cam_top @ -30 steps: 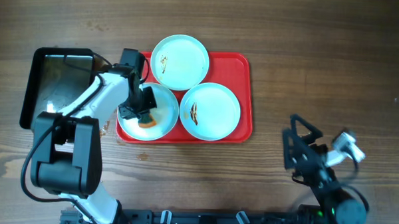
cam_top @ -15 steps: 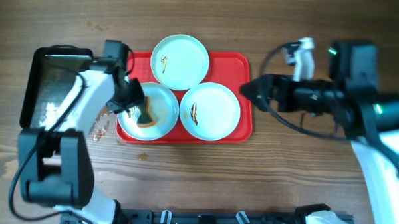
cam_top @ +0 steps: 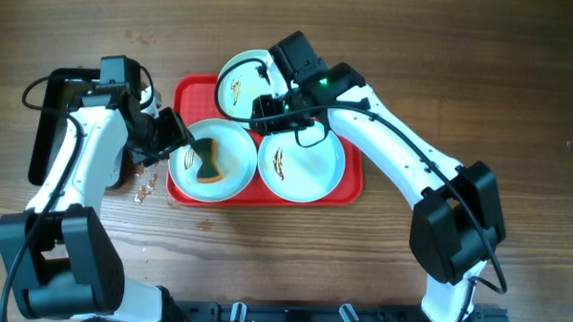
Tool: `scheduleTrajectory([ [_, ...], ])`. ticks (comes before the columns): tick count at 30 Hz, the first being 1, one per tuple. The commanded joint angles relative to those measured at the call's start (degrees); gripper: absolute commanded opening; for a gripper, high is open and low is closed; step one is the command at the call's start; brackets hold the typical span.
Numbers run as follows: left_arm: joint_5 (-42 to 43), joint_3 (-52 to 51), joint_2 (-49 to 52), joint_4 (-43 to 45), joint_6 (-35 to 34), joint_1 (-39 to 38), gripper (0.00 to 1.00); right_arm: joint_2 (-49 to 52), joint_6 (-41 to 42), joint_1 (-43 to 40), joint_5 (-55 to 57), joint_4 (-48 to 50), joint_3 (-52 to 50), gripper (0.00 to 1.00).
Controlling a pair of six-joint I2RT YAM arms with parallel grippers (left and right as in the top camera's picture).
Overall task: Clean dirty plates on tray and stack at the side
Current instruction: 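Reach the right gripper to the top plate's rim and grip it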
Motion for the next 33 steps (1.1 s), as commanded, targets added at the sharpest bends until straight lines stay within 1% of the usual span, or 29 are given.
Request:
scheduleTrajectory([
  [1,-0.6,0.8,-0.8,-0.9,0.9,0.2,0.67,3.2,1.6,1.4,4.4,2.7,2.2,0.38],
  [3,-0.6,0.8,-0.8,-1.1,0.9,0.2,0.67,6.8,1.6,2.7,4.4,6.4,2.2,0.36],
  [5,-0.6,0.8,-0.8,-1.6,0.9,0.2,0.66,9.3,2.0,3.4,4.4,8.5,2.2,0.37],
  [9,-1.4,-0.2,-0.8,-2.6,0.9,0.2,0.65,10.5,1.8,3.4,7.4,7.1,2.1,0.37],
  [12,-1.4,-0.8,-0.8,-2.4,0.9,0.2,0.64,11.6,1.8,3.4,7.7,7.1,1.0,0.36],
  [13,-1.4,-0.9,-0.8,-2.4,0.9,0.2,0.64,12.7,1.5,3.4,7.7,7.3,1.0,0.27],
  [14,-1.4,-0.9,-0.8,-2.4,0.9,0.2,0.64,13.0,1.4,3.4,7.6,7.5,1.0,0.24],
  [18,-1.4,-0.9,-0.8,-2.3,0.9,0.2,0.64,13.7,1.4,3.4,7.6,7.8,1.0,0.28],
  [27,-1.4,-0.9,-0.8,-2.3,0.9,0.2,0.64,16.0,1.4,5.8,8.0,7.6,0.9,0.29],
  [29,-1.4,-0.9,-0.8,-2.3,0.9,0.2,0.64,16.1,1.5,5.8,12.1,6.3,0.9,0.3],
  [31,-1.4,-0.9,-0.8,-2.3,0.9,0.2,0.61,16.2,1.4,5.7,15.0,5.0,0.9,0.28],
  [33,-1.4,-0.9,-0.7,-2.1,0.9,0.0,0.62,16.2,1.4,5.8,15.1,4.9,0.9,0.22],
])
